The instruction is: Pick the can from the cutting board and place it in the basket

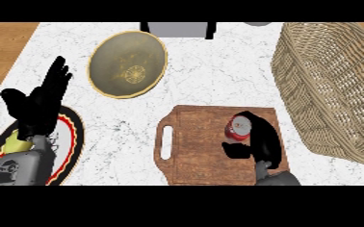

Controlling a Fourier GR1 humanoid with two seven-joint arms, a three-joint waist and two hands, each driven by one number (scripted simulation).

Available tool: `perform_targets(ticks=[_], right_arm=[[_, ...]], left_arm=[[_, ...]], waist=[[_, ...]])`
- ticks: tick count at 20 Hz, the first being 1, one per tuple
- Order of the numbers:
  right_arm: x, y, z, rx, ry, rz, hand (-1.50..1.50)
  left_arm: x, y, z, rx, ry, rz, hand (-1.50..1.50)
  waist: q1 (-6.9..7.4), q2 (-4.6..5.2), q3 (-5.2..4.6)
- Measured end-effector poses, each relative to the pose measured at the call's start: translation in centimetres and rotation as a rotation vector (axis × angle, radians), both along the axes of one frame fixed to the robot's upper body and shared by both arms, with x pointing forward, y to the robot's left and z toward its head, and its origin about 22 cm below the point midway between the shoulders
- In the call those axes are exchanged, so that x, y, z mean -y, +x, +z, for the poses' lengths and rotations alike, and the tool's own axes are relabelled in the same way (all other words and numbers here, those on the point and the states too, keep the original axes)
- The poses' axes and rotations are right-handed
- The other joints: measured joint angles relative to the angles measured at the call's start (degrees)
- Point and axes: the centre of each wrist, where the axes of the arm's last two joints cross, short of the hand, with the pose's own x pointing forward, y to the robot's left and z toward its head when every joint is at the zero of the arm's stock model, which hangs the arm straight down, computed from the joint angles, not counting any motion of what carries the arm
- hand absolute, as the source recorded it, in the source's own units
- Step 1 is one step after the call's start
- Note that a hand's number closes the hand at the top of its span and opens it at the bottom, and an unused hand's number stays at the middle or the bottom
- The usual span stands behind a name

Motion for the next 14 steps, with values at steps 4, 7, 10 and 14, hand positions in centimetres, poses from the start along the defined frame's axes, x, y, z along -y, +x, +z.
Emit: perform_targets(ticks=[4,7,10,14], right_arm=[[-0.1,0.5,-0.7,0.009,0.022,0.025,1.5],[-0.8,0.4,-1.0,0.021,0.026,0.035,1.5],[-0.6,-1.2,-2.1,0.04,0.031,0.144,1.5],[-0.1,-4.8,-3.5,0.065,-0.024,0.485,1.5]], left_arm=[[0.4,0.5,-0.1,0.001,0.0,-0.001,0.0],[0.1,0.5,0.0,0.004,-0.002,-0.005,0.0],[0.0,0.6,-0.2,0.002,-0.005,0.0,0.0],[0.3,0.7,-0.3,0.0,-0.006,-0.007,0.0]], waist=[[-0.17,-0.2,-0.27],[-0.23,-0.3,-0.38],[-0.3,-0.47,-0.44],[0.07,-1.13,-0.96]])
